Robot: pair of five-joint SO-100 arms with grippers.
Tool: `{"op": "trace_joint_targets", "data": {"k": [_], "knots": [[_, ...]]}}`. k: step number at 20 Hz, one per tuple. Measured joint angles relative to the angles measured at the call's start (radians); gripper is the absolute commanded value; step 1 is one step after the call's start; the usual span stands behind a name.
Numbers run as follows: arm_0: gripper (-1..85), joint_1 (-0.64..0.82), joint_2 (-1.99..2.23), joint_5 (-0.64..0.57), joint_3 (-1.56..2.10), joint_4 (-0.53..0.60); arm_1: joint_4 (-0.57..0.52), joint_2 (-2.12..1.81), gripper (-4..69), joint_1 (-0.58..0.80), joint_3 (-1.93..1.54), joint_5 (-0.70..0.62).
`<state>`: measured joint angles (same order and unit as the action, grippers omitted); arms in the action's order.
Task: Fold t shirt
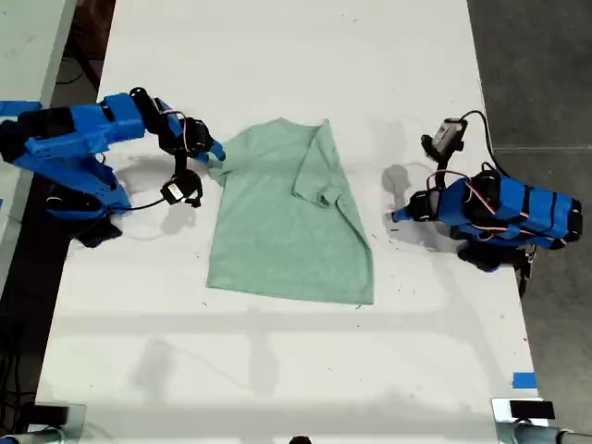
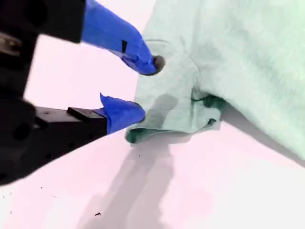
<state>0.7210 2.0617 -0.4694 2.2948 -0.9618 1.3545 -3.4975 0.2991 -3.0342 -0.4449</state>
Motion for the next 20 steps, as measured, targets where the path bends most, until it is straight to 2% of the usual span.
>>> {"op": "trace_joint_targets", "data": {"k": [6,10,11,12,13,15,18,20], "knots": [[12.0,0.109,-0.195,-0.012,-0.061,0.008,0.0,0.0,0.7,0.0,0.0,0.0],[11.9,0.117,-0.348,-0.011,-0.141,0.0,0.0,0.0,0.7,0.0,0.0,0.0],[9.8,0.117,-0.38,-0.011,-0.169,-0.012,0.0,0.0,0.7,0.0,0.0,0.0],[-0.2,0.115,-0.413,-0.012,-0.201,-0.028,0.0,0.0,0.7,0.0,0.0,0.0],[-0.2,0.115,-0.459,-0.032,-0.242,-0.044,0.0,0.0,0.7,0.0,0.0,0.0],[-0.2,0.112,-0.623,-0.044,-0.408,-0.147,0.0,0.0,0.7,0.0,0.0,0.0],[-0.3,0.083,-0.922,-0.04,-0.741,-0.42,0.0,0.0,0.7,0.0,0.0,0.0],[-0.3,0.043,-0.925,-0.006,-0.853,-0.497,0.0,0.0,0.7,0.0,0.0,0.0]]}}
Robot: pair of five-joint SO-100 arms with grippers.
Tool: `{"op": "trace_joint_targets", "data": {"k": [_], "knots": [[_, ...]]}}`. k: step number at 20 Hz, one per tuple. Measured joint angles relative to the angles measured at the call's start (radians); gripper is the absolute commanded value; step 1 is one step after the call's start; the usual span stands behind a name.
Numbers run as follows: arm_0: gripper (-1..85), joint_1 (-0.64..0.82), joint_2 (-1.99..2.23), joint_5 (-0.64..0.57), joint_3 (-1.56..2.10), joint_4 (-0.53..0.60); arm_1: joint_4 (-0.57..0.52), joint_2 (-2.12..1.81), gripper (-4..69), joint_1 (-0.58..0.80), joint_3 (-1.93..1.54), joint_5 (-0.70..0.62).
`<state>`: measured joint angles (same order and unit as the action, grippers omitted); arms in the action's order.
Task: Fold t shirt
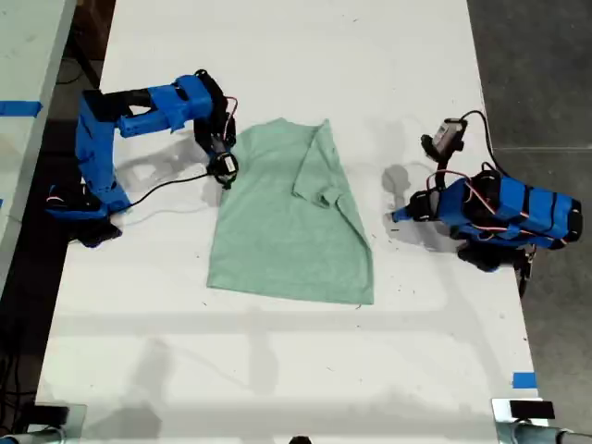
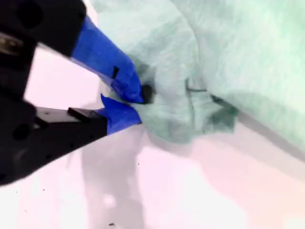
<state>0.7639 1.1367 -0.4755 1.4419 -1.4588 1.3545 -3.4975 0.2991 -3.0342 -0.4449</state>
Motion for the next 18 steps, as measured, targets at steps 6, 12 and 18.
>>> {"op": "trace_joint_targets", "data": {"k": [6,12,18], "knots": [[-0.3,-0.252,0.1,0.066,-0.333,-0.101,0.0,0.0,0.7,0.0,0.0,0.0],[-0.3,-0.364,0.101,0.067,-0.468,-0.008,0.0,0.0,0.7,-0.006,0.0,0.0],[10.1,-0.383,-0.015,0.149,-0.474,0.086,0.0,0.0,0.7,-0.006,0.0,0.0]]}}
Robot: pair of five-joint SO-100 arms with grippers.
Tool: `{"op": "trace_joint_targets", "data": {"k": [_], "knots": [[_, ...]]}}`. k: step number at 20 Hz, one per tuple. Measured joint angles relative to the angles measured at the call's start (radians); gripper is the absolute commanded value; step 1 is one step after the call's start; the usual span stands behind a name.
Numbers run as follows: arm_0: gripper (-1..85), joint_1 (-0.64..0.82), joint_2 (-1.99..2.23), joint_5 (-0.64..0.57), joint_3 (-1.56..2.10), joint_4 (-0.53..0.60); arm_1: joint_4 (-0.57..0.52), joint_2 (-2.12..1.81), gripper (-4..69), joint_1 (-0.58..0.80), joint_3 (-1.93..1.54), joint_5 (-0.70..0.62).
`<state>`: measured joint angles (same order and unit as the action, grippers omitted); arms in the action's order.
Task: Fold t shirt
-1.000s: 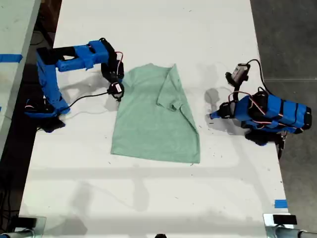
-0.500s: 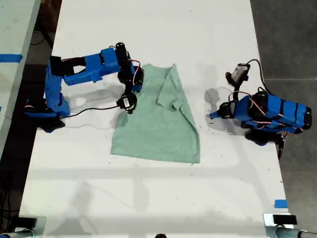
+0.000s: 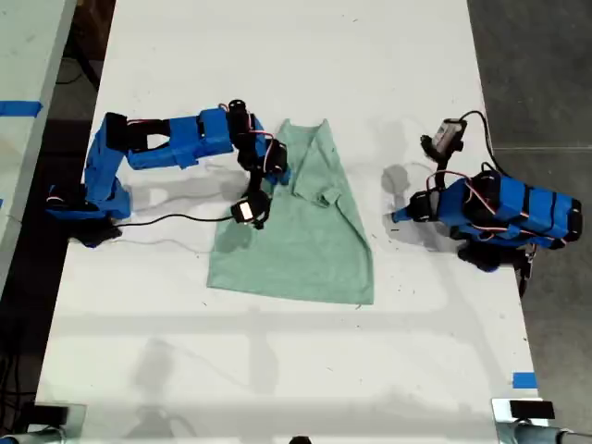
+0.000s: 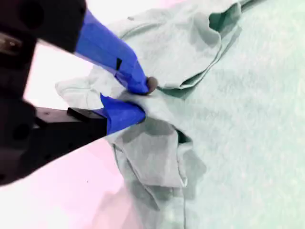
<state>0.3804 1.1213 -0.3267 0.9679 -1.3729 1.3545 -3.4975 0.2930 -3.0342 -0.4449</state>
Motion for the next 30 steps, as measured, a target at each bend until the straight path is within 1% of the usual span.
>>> {"op": "trace_joint_targets", "data": {"k": [1,2,3,6,7,8,10,11,12,14,16,17,19,20,22,30], "knots": [[7.6,0.0,-0.005,0.021,0.0,0.006,0.0,0.0,0.7,0.0,0.0,0.0],[1.9,0.0,-0.003,0.029,0.0,0.008,0.0,0.0,0.7,0.0,0.0,0.0],[-0.1,0.0,0.009,0.028,0.0,0.008,0.0,0.0,0.7,0.0,0.0,0.0],[-0.2,0.0,0.166,-0.006,0.008,-0.025,0.0,0.0,0.7,0.0,0.0,0.0],[-0.2,0.0,0.255,-0.017,0.025,-0.052,0.0,0.0,0.7,0.0,0.0,0.0],[-0.2,0.002,0.356,-0.021,0.066,-0.077,0.0,0.0,0.7,0.0,0.0,0.0],[-0.2,0.005,0.62,-0.02,0.239,-0.066,0.0,0.0,0.7,-0.003,0.0,0.0],[-0.2,0.005,0.782,-0.017,0.376,-0.026,0.0,0.0,0.7,-0.003,0.0,0.0],[-0.2,0.005,0.969,0.015,0.546,0.034,0.0,0.0,0.7,-0.003,0.0,0.0],[-0.3,0.005,1.384,0.071,0.966,0.166,0.0,0.0,0.7,-0.003,0.0,0.0],[-0.3,0.005,1.813,0.086,1.41,0.288,0.0,0.0,0.7,-0.003,0.0,0.0],[-0.3,0.003,2.016,0.086,1.621,0.333,0.0,0.0,0.7,-0.003,0.0,0.0],[-0.3,0.005,2.347,0.064,1.985,0.385,0.0,0.0,0.7,-0.003,0.0,0.0],[-0.3,0.008,2.413,0.046,2.098,0.403,0.0,0.0,0.7,-0.003,0.0,0.0],[-0.2,0.005,2.445,0.035,2.172,0.407,0.0,0.0,0.7,-0.003,0.0,0.0],[-0.2,0.0,2.476,0.069,2.187,0.39,0.0,0.0,0.7,-0.003,0.0,0.0]]}}
